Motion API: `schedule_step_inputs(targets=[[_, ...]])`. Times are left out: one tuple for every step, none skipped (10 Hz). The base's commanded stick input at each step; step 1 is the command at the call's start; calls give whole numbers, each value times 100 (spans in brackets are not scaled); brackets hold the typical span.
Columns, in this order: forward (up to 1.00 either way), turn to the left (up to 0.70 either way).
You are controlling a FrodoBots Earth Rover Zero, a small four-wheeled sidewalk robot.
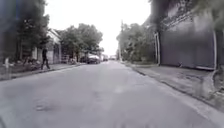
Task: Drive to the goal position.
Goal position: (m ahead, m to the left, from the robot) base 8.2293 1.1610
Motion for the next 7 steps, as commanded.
schedule_step_inputs(targets=[[100, -36], [100, -35], [100, -24], [100, -13], [100, -1], [100, 4], [100, 4]])
